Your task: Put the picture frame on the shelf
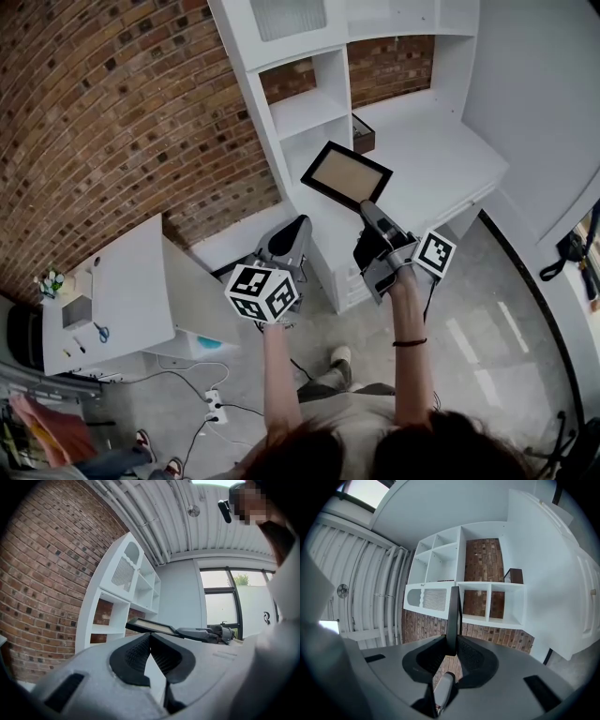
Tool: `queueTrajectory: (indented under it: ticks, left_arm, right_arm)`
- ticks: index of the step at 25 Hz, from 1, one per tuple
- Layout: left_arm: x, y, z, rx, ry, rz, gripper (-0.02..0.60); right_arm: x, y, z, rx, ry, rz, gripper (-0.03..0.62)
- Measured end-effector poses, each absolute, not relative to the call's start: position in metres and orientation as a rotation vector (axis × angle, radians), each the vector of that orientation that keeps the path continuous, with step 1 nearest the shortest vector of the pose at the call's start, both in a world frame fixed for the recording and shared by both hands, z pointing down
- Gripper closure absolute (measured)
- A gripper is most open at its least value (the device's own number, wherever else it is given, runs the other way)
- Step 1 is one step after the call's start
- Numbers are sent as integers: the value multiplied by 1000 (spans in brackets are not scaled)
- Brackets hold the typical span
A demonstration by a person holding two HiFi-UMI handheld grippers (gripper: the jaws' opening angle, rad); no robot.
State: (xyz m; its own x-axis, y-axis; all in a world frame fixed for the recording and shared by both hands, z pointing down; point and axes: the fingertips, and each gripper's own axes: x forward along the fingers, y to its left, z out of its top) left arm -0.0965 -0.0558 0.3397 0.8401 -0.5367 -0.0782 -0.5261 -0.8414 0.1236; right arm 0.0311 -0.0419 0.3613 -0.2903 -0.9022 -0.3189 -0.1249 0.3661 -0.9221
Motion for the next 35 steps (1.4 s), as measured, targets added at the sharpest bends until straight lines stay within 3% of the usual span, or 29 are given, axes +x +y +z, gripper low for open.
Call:
queueTrajectory:
  ticks: [17,35]
  left_arm:
    - [-67,-129,334,2930,-725,-198,571]
    - [-78,-181,341,2898,-764,-203,571]
  right_arm:
    - [47,-106,356,-979,1657,-1006,522]
    - [40,-159,366,-962,1647,-1043,522]
